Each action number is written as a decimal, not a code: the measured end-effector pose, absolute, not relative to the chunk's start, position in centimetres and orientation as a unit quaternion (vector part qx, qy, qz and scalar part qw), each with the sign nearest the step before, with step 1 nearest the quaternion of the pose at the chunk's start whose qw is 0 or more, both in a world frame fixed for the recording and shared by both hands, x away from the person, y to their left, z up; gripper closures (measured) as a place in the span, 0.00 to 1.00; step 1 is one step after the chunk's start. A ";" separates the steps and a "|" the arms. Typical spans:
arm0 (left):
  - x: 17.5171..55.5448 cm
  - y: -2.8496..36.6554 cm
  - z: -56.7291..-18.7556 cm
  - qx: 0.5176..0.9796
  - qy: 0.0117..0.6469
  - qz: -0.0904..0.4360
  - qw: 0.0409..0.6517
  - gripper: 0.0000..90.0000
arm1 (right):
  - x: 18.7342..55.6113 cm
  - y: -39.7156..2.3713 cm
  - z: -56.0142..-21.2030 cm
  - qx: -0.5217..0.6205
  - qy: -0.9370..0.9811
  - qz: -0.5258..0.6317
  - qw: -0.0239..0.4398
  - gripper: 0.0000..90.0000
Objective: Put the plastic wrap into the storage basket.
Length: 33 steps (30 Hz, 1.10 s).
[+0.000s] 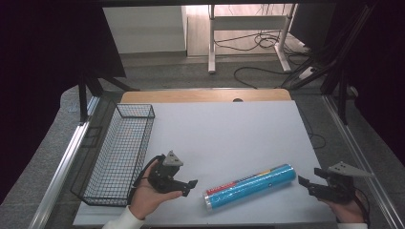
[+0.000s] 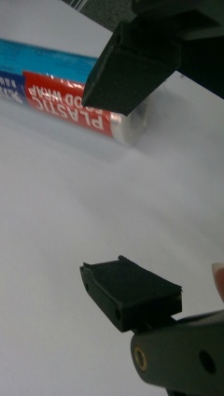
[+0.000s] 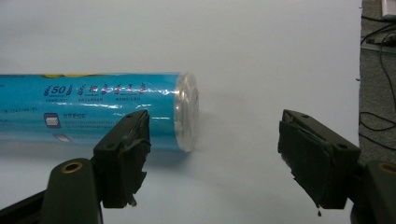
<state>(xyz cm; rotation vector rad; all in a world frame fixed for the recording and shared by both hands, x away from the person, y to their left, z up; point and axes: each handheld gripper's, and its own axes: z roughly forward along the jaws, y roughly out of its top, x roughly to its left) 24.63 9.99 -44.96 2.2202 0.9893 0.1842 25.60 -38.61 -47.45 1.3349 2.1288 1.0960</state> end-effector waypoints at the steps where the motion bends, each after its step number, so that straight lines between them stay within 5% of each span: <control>1: 24.7 9.6 -44.8 0.858 0.376 0.071 0.343 0.20 | 25.6 -38.6 -47.4 0.477 0.762 0.391 0.199 0.28; 33: 27.1 1.9 -44.1 0.887 0.318 0.046 0.332 0.19 | 25.7 -38.2 -47.7 0.469 0.771 0.385 0.193 0.28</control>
